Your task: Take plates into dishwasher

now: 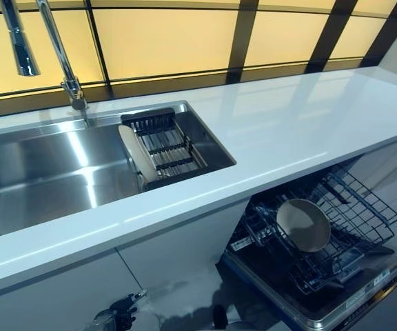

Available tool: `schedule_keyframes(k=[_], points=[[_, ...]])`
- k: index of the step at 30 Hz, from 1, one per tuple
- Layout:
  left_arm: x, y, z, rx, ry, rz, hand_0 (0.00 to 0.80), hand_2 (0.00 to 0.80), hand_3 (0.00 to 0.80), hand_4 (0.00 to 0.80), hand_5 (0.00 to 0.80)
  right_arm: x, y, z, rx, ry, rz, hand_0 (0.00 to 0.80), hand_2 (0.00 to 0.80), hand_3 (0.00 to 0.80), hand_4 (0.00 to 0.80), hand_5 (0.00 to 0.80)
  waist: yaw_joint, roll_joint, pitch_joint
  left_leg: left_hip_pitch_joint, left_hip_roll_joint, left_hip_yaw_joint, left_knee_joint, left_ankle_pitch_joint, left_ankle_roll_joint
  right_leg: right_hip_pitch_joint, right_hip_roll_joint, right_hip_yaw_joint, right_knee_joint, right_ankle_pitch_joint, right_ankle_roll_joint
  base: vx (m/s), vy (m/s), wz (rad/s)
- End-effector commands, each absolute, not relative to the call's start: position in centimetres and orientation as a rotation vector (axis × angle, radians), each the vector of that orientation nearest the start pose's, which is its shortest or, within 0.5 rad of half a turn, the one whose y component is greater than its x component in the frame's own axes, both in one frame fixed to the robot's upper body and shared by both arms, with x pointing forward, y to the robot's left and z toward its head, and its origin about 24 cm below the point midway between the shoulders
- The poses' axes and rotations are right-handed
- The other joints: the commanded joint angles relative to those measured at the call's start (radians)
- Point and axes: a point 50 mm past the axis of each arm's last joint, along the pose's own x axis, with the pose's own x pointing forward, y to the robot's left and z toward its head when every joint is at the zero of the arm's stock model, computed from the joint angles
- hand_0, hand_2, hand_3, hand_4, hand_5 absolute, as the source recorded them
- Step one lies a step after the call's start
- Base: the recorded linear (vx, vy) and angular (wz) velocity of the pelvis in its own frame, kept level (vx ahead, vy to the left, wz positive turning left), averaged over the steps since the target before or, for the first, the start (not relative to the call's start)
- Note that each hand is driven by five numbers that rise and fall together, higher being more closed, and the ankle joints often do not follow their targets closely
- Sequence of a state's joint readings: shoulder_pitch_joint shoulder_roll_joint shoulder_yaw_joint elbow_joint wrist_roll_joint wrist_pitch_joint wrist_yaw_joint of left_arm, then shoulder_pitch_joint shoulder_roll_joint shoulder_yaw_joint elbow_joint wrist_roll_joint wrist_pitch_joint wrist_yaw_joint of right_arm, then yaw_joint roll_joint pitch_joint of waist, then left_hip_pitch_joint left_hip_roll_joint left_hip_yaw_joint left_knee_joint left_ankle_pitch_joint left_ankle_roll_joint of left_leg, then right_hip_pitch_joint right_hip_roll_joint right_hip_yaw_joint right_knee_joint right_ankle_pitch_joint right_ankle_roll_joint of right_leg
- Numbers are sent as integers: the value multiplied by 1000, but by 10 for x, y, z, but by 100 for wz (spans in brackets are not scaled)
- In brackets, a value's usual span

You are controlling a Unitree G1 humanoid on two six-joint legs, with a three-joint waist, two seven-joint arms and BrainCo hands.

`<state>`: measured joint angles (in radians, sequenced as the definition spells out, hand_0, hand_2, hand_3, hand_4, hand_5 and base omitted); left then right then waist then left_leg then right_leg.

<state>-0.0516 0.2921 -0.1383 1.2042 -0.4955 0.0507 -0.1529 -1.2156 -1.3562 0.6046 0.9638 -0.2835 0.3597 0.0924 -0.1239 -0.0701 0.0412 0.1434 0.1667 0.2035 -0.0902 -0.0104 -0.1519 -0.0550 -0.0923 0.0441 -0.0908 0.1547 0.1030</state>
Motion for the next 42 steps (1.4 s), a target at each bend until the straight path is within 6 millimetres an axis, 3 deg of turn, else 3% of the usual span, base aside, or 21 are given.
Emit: schedule_keyframes(k=[1,4,10,15,18,22,25,32,42], points=[[130,259,-143,-152,1077,228,0,0,0,0,0,281,-418,380,-1289,184,-943,0,0,0,0,0,20,-45,15,-4,9,-61,3,17,35,67,-61,-14,4,-40,71,27,10,12],[128,259,-143,-170,1074,249,0,0,0,0,0,299,-395,385,-1235,92,-860,0,0,0,0,0,45,-41,25,-15,1,-85,3,21,34,72,-68,-37,4,-44,67,23,4,22],[125,260,-144,-197,1052,279,0,0,0,0,0,328,-337,401,-1442,-103,-646,0,0,0,0,0,94,-41,61,-57,-16,-138,3,38,35,71,-77,-80,4,-48,61,-15,-2,27],[127,262,-142,-213,1043,299,0,0,0,0,0,337,-292,409,-1603,-287,-493,0,0,0,0,0,119,-44,91,-98,-27,-171,3,52,38,60,-81,-110,4,-48,59,-37,-4,26],[131,261,-141,-217,1031,300,0,0,0,0,0,341,-255,408,-1894,-466,-384,0,0,0,0,0,141,-44,117,-137,-36,-191,3,64,40,46,-83,-135,4,-49,60,-60,-16,23],[133,262,-139,-222,1017,299,0,0,0,0,0,340,-222,401,-2135,-680,-276,0,0,0,0,0,157,-41,144,-171,-40,-207,3,80,39,30,-88,-161,4,-44,64,-43,-12,22],[136,262,-138,-234,1001,301,0,0,0,0,0,341,-206,392,-2259,-752,-197,0,0,0,0,0,168,-36,162,-195,-42,-215,3,91,38,18,-91,-176,4,-42,66,-38,8,20],[139,261,-136,-255,969,292,0,0,0,0,0,340,-180,382,-2357,-879,-103,0,0,0,0,0,187,-24,196,-235,-48,-228,3,110,35,-4,-100,-205,4,-35,70,-33,16,8],[139,260,-136,-273,957,302,0,0,0,0,0,339,-164,386,-2376,-947,-114,0,0,0,0,0,207,-21,208,-251,-53,-238,3,114,34,-4,-106,-226,4,-39,68,0,10,4]])
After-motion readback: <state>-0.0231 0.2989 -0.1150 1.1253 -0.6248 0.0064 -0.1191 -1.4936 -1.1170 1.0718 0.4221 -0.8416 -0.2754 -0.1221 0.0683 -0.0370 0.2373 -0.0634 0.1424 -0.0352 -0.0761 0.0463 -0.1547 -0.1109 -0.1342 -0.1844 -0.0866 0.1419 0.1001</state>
